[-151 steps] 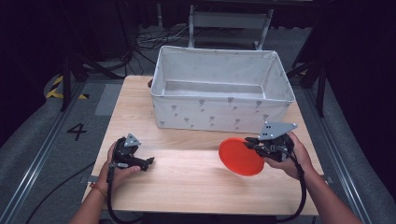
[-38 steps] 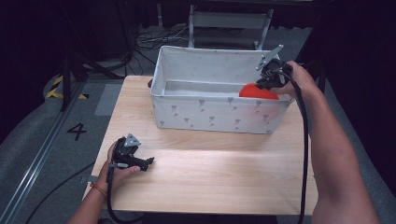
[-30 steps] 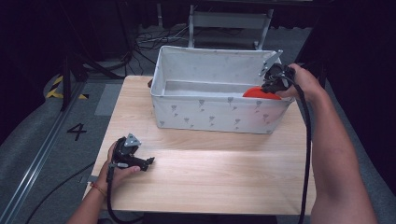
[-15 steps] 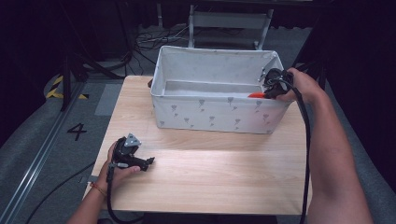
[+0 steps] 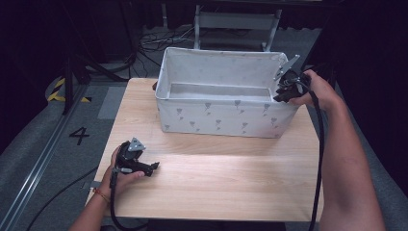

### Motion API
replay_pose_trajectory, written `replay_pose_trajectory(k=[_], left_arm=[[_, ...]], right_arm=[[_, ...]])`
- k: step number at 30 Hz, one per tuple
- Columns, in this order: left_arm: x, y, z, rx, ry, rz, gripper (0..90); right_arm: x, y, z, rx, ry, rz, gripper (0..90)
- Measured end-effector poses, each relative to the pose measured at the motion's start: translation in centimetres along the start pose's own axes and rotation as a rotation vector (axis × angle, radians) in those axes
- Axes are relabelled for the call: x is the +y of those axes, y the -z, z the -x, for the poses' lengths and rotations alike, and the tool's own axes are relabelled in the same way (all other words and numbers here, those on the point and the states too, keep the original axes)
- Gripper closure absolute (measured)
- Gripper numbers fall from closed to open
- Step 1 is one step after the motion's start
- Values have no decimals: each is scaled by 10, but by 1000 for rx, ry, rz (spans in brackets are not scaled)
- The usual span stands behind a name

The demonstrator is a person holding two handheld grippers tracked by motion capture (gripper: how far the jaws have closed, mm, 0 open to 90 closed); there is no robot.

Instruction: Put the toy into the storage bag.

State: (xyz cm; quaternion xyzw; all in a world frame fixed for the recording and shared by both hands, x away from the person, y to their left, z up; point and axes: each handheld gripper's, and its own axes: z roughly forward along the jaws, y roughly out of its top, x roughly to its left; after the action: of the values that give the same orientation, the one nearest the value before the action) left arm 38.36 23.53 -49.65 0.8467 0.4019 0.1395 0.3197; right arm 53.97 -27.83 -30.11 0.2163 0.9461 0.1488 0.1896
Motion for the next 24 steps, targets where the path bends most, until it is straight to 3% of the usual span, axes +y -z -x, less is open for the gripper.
replay_pose_trajectory(k=[5, 12, 17, 24], left_arm=[[0, 0, 0, 0, 0, 0, 7], [0, 0, 0, -1, 2, 0, 7], [0, 0, 0, 0, 0, 0, 8], [0, 0, 0, -1, 2, 1, 7]], right_arm=[[-10, 15, -2, -9, -68, 140, 610], [-19, 28, -3, -28, -162, 239, 529], [-23, 40, -11, -38, -219, 321, 439], [-25, 55, -31, -55, -245, 410, 347]])
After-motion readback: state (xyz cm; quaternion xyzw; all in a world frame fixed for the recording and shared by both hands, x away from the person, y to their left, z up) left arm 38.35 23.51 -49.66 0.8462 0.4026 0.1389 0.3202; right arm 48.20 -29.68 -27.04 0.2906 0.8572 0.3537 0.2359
